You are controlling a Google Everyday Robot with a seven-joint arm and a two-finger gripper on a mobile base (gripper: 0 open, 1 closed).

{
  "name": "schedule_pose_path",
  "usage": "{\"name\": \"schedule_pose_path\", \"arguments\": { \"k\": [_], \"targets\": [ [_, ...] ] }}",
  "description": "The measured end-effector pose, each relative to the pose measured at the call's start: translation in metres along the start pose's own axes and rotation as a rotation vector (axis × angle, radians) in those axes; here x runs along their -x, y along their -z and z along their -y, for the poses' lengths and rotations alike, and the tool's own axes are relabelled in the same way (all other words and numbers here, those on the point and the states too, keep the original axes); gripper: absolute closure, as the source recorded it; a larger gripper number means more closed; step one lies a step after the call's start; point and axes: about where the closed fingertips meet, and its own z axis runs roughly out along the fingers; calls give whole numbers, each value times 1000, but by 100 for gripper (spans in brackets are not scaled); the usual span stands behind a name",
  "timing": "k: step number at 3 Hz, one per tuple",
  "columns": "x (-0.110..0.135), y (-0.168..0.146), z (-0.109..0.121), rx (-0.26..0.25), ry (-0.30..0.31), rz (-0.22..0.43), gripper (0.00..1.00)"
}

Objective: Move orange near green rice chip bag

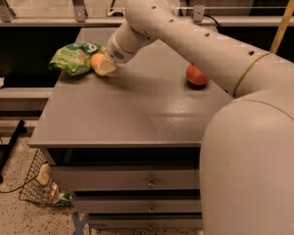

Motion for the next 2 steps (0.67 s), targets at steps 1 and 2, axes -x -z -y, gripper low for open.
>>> {"name": "schedule_pose_path", "arguments": {
  "k": [1, 2],
  "targets": [
    [0, -2, -1, 4, 0, -1, 0],
    [0, -3, -2, 5, 1, -1, 0]
  ]
}}
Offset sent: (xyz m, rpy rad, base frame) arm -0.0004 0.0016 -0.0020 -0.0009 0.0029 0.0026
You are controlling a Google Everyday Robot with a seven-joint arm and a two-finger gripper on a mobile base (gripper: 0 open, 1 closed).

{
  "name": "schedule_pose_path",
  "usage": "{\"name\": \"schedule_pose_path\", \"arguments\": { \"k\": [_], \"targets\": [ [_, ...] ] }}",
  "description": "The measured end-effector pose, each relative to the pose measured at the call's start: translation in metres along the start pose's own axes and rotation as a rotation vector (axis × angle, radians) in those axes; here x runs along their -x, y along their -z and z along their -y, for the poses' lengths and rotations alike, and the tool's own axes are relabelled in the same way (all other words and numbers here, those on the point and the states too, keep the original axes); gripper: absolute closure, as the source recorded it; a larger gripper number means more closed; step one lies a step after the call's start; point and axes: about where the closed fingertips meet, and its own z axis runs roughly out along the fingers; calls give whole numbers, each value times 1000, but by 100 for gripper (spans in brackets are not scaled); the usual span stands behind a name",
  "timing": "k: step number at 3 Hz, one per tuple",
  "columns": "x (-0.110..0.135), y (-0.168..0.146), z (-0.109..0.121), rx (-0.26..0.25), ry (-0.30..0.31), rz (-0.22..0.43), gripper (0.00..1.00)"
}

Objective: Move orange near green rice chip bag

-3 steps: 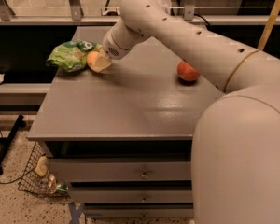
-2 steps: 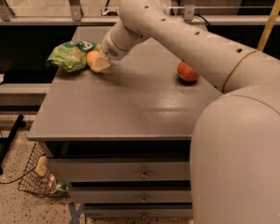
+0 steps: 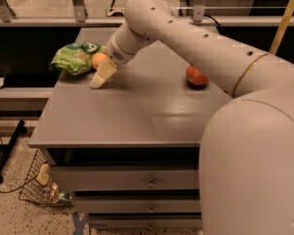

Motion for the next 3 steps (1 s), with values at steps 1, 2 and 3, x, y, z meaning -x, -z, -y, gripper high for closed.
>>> {"name": "schedule_pose_path", "arguments": {
  "k": [1, 2, 3],
  "targets": [
    [10, 30, -12, -33, 29, 5, 0],
    [18, 74, -22, -102, 55, 26, 0],
    [13, 131, -28, -196, 46, 78, 0]
  ]
}}
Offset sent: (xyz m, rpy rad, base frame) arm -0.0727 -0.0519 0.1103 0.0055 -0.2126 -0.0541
